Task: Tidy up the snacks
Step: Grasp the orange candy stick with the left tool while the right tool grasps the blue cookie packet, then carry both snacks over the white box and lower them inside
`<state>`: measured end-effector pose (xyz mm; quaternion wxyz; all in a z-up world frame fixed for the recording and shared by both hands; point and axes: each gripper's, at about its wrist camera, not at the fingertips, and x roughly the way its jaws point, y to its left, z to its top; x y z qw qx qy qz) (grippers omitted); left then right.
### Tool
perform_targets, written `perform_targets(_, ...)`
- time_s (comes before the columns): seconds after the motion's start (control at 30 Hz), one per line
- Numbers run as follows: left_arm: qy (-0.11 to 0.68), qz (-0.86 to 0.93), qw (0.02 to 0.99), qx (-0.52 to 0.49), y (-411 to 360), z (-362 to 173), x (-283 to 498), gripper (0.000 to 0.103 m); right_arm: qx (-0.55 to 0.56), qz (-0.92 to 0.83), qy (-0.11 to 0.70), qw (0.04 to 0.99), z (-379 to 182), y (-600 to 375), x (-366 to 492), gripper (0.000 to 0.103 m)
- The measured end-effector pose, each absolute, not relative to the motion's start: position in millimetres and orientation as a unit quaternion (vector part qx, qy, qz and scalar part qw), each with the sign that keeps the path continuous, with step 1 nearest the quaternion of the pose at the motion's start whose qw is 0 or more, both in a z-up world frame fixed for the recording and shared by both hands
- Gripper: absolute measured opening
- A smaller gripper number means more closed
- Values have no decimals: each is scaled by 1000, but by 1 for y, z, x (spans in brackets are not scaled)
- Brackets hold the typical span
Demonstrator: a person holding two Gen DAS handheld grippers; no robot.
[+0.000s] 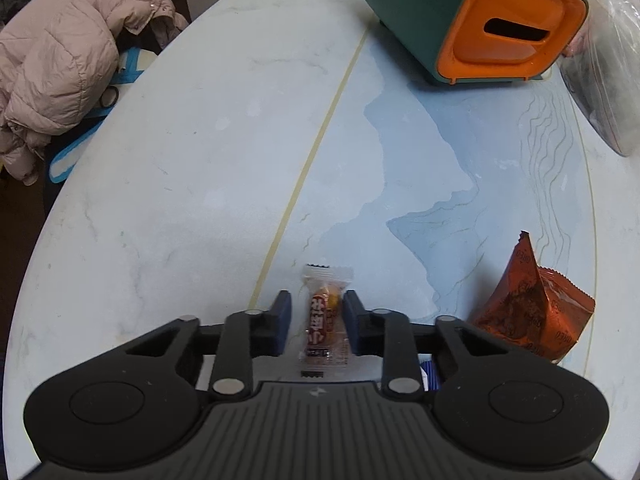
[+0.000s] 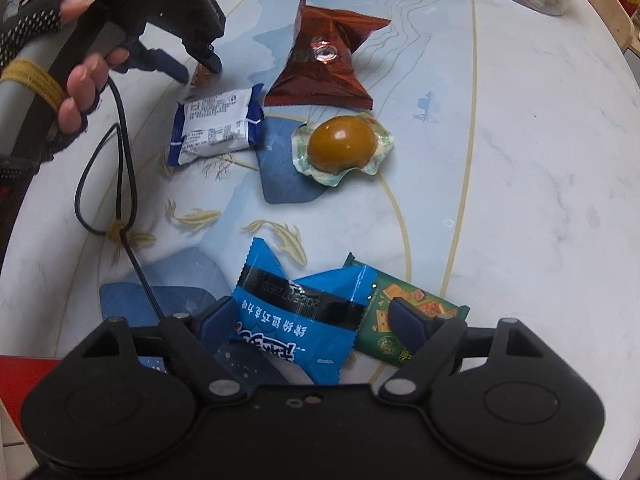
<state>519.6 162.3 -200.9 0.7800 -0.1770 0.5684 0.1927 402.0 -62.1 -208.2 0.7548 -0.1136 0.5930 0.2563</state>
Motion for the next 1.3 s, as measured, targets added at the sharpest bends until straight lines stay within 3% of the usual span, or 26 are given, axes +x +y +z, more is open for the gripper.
perform_targets(0.17,566,191,783,-174,165,-201,517,15,-138,258,579,761,-208,-53,396,73)
perform_targets(0.23,566,190,782,-177,168,-201,515,15,-141,262,571,765,-206,-51,393,57)
perform_targets(0.3,566,189,781,-182,172,-200,512,14,-147,263,567,767,-204,-50,392,50)
perform_targets(0.5,562,183,783,-194,183,-190,496,14,-128,263,561,774,-197,-59,386,39)
perform_targets(0.7,558,176,787,-196,190,-168,470,14,-104,268,555,780,-179,-72,375,33)
perform_targets(1.3,504,131,835,-177,186,-45,379,14,-37,285,495,820,-77,-96,320,31)
